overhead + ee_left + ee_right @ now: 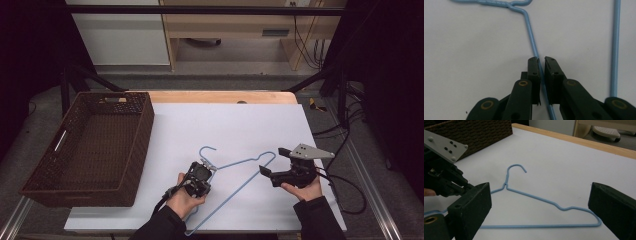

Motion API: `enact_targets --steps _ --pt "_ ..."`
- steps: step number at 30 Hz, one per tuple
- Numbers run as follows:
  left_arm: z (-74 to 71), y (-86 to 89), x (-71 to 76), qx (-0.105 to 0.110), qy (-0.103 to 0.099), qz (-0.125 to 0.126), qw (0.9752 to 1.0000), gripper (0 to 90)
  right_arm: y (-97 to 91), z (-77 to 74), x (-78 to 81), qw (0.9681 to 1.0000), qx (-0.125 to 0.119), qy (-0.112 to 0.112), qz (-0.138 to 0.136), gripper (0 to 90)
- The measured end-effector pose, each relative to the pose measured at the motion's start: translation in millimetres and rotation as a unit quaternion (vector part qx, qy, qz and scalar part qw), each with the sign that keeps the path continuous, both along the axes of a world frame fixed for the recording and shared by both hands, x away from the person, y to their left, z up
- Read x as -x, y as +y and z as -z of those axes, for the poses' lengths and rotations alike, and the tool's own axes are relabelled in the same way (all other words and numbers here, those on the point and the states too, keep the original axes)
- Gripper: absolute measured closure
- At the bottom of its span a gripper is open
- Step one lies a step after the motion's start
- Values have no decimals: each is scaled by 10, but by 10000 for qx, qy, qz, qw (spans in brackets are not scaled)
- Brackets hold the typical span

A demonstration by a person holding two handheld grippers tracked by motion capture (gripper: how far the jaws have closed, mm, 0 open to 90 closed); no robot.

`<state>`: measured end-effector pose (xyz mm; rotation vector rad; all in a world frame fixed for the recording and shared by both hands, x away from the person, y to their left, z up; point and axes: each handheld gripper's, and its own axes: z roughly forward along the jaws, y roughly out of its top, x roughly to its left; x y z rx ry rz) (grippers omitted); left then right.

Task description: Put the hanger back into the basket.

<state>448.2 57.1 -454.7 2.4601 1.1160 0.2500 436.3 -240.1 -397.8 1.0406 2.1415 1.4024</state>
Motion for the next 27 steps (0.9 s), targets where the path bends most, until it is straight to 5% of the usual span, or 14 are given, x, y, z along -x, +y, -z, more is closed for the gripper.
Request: enact_targets --steps 12,27 --pt "-4 24 4 91 -30 -168 9998 856 48 31 -11 10000 37 58 -56 54" --pt "-135 88 96 355 -526 -114 9979 870 173 113 -45 9995 69 234 -211 68"
